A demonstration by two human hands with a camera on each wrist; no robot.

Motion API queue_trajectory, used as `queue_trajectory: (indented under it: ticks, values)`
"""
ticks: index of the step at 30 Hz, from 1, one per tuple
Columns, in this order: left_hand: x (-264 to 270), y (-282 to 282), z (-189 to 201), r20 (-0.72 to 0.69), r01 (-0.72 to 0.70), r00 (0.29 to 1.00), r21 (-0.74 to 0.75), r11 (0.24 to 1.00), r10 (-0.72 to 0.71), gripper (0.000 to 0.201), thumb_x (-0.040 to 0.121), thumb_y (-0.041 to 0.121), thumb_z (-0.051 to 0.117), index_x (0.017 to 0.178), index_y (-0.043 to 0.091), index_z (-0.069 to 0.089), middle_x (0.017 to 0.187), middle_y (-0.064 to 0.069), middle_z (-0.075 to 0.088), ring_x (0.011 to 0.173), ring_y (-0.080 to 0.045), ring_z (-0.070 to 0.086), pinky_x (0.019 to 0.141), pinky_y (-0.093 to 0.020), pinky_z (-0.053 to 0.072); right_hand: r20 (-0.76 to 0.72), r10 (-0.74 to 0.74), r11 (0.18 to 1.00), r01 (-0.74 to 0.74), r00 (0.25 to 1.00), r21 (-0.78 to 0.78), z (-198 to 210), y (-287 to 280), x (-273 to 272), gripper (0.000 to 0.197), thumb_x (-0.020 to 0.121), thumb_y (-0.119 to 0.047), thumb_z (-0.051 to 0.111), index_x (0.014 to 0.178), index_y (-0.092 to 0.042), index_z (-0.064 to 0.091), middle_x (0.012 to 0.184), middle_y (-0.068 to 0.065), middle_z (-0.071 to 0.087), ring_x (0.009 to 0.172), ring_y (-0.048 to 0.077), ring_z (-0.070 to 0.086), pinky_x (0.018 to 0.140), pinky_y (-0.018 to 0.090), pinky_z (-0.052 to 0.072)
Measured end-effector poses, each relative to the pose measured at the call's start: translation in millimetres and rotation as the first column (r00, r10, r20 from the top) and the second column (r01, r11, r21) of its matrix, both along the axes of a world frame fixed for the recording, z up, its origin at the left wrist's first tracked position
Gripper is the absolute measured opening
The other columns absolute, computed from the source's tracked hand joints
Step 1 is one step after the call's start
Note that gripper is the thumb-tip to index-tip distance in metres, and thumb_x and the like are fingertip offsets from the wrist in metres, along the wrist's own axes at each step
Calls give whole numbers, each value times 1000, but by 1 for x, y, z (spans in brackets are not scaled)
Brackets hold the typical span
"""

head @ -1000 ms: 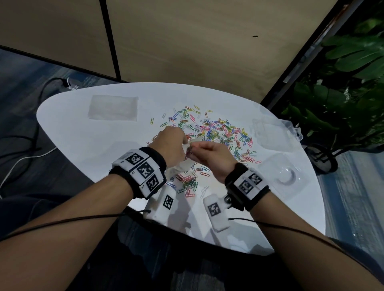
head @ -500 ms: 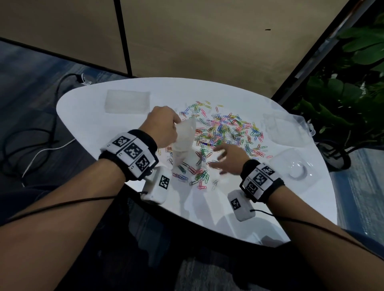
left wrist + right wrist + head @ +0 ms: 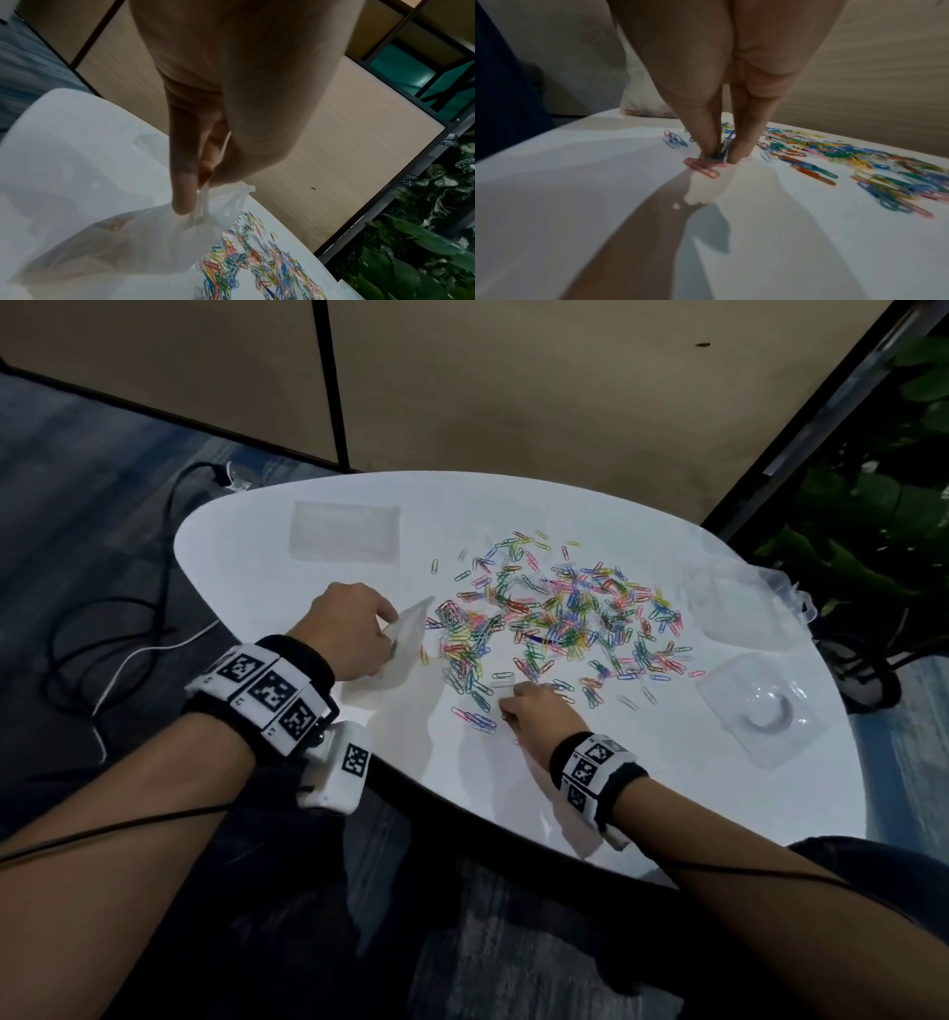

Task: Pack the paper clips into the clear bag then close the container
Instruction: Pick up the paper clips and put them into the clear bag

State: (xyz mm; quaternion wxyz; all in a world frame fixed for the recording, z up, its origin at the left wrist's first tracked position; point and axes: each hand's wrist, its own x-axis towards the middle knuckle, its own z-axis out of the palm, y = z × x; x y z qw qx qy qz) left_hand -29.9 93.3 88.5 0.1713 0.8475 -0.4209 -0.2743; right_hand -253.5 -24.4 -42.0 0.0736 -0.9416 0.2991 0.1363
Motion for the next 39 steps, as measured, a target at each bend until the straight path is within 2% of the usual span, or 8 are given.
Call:
queue_trajectory:
  ticks: [5, 10, 14, 21, 28, 32, 35, 39]
  values:
    - [-8, -8, -7, -16, 57, 998, 31, 998, -57, 44, 84, 5, 54, 125, 13, 67, 104, -11, 73, 92, -24, 72, 93, -35, 56, 140, -188, 977, 171, 972, 126, 8, -16, -3, 15, 86, -10, 68, 97, -9, 78, 97, 8, 70, 88, 24, 67, 86, 28, 54]
    - [-14, -15, -10, -23, 89, 996, 55, 994, -88, 46, 82, 4, 53, 124, 13, 68, 102, -11, 73, 96, -26, 70, 90, -35, 56, 226, -743, 629, 541, 630, 558, 26, -42, -14, 12, 80, -11, 78, 92, -11, 79, 82, 1, 74, 68, 9, 67, 67, 9, 53]
    - [-17, -18, -11, -15, 71, 997, 41, 997, -70, 41, 86, 5, 52, 124, 13, 69, 108, -14, 72, 98, -30, 70, 94, -38, 56, 154, -920, 283, 340, 360, 897, 49, -45, -6, 10, 76, 0, 79, 86, -2, 77, 85, 15, 76, 83, 31, 73, 82, 34, 60]
    - [-23, -26, -19, -81, 15, 997, -20, 1000, -17, 34, 93, 3, 51, 122, 8, 67, 109, -13, 71, 70, -27, 77, 83, -33, 60, 147, -934, 146, -29, 326, 989, 93, -18, 52, 23, 81, 6, 72, 103, 12, 69, 93, 15, 74, 77, 21, 72, 76, 26, 61]
    - [-20, -31, -29, -138, -84, 988, -136, 987, 65, 29, 89, 3, 58, 111, 9, 75, 81, -11, 77, 77, -23, 76, 87, -37, 60, 250, -914, 317, 177, 319, 932, 65, 10, 96, 11, 79, -1, 74, 78, -12, 76, 83, 12, 75, 78, 26, 73, 82, 40, 60]
    - [-20, -31, -25, -150, -92, 987, -185, 978, 65, 25, 87, 1, 61, 102, 12, 78, 81, -7, 77, 75, -19, 74, 80, -28, 58, 452, -734, 644, 308, 507, 700, 64, 11, 105, 18, 82, -4, 65, 90, -13, 79, 89, 9, 77, 82, 21, 72, 83, 33, 58]
    - [-16, -30, -26, -139, -82, 989, -180, 980, 57, 25, 88, 3, 60, 105, 9, 78, 88, -8, 76, 84, -22, 71, 75, -23, 51, 434, -426, 863, 212, 794, 459, 77, 5, 109, 25, 87, -4, 54, 98, -9, 77, 96, 11, 73, 77, 20, 59, 71, 23, 45]
    - [0, -26, -24, -152, -153, 981, -193, 969, 124, 26, 89, 5, 63, 113, 6, 74, 96, -12, 76, 85, -26, 74, 85, -33, 59, 263, -167, 848, 2, 950, 531, 90, -5, 112, 45, 88, 6, 44, 120, -14, 69, 116, 11, 67, 96, 22, 60, 77, 26, 42]
